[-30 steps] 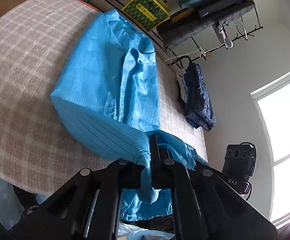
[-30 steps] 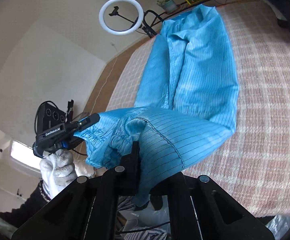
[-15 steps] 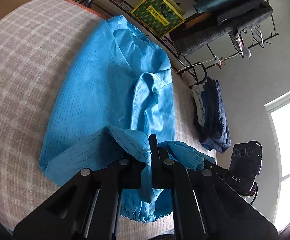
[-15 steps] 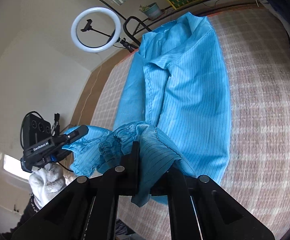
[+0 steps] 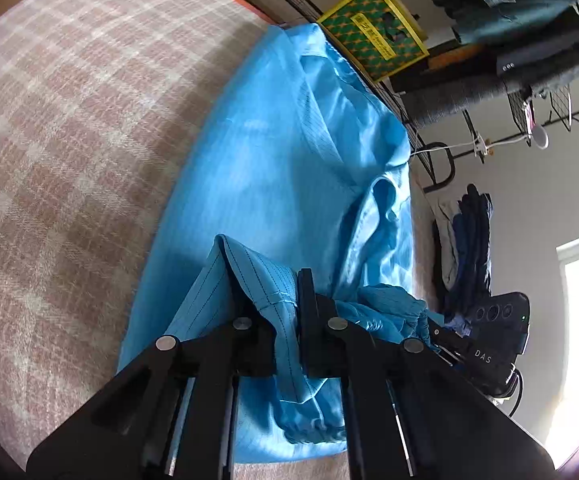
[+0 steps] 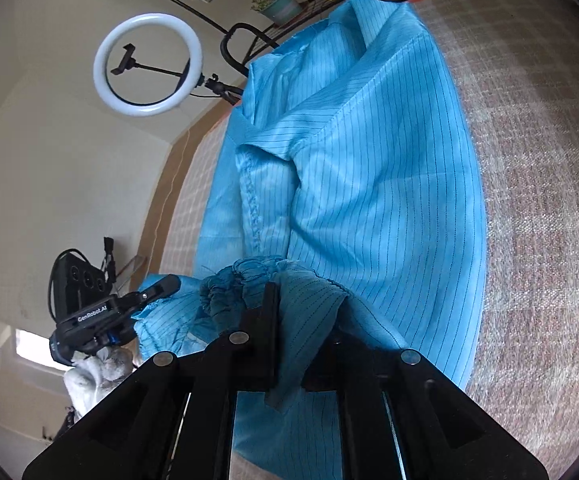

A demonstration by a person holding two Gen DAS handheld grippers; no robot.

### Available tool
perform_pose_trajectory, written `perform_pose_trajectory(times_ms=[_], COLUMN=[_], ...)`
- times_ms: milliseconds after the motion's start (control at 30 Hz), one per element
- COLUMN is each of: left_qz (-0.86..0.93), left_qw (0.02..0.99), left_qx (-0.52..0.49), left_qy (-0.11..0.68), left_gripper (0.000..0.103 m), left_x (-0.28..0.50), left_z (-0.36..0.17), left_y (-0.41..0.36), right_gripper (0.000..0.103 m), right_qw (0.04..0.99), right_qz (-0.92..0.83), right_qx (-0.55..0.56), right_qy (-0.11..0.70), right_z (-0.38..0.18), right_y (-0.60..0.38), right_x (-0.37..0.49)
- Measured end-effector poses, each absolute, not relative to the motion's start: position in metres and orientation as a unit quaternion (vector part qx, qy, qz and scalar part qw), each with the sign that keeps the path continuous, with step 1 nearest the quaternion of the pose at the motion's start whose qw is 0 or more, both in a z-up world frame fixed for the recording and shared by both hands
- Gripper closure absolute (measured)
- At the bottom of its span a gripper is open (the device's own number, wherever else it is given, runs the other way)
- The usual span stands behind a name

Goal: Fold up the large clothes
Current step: 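Open the left tool to release the folded end onto the coat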

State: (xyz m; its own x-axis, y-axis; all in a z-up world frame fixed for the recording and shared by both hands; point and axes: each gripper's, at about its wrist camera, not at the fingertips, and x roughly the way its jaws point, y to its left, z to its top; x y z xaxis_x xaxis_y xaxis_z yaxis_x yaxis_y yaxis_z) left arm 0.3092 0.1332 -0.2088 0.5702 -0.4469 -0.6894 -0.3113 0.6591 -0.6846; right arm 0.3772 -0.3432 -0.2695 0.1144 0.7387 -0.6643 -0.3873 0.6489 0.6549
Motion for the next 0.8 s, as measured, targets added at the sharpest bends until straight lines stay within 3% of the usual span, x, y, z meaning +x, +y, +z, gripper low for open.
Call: perform_pose_trajectory(times_ms=[67, 100, 167, 200, 233, 300, 433, 600, 700, 800], left_qz=[-0.046, -0.047, -0.041, -0.036, -0.032, -0.034, -0.03, -0.04, -0.054, -0.068], left_qw=[0.79, 0.793, 0.802, 0.806, 0.808, 0.813, 0.834, 0.86, 0.853, 0.84], left_qx=[-0.403, -0.4, -0.397, -0.397, -0.396, -0.394, -0.368, -0.292, -0.267, -0.251], left_qy=[0.46, 0.458, 0.443, 0.439, 0.435, 0.427, 0.41, 0.417, 0.445, 0.477], left_gripper=[0.077, 0.073, 0.054, 0.042, 0.039, 0.039, 0.039, 0.039, 0.039, 0.043], left_x=[0.313, 0.314, 0.313, 0.312, 0.311, 0.309, 0.298, 0.284, 0.284, 0.291], left_z=[-0.209, -0.207, -0.2, -0.196, -0.193, -0.187, -0.172, -0.168, -0.184, -0.203], left_y=[0.136, 0.136, 0.139, 0.141, 0.143, 0.146, 0.155, 0.161, 0.154, 0.141], right_gripper=[0.091, 0.086, 0.077, 0.065, 0.048, 0.034, 0.034, 0.038, 0.045, 0.046], right_qw=[0.726, 0.72, 0.718, 0.715, 0.713, 0.712, 0.713, 0.771, 0.785, 0.79], right_qz=[0.377, 0.377, 0.378, 0.38, 0.381, 0.381, 0.383, 0.353, 0.348, 0.331], right_qx=[0.172, 0.178, 0.189, 0.193, 0.2, 0.229, 0.261, 0.154, 0.089, 0.023], right_qy=[0.55, 0.554, 0.553, 0.554, 0.554, 0.544, 0.526, 0.506, 0.505, 0.515], right_z=[-0.274, -0.276, -0.274, -0.272, -0.271, -0.265, -0.253, -0.233, -0.236, -0.25], right_y=[-0.343, -0.344, -0.349, -0.351, -0.355, -0.366, -0.388, -0.404, -0.406, -0.405], right_x=[0.383, 0.385, 0.386, 0.387, 0.388, 0.391, 0.393, 0.37, 0.349, 0.332])
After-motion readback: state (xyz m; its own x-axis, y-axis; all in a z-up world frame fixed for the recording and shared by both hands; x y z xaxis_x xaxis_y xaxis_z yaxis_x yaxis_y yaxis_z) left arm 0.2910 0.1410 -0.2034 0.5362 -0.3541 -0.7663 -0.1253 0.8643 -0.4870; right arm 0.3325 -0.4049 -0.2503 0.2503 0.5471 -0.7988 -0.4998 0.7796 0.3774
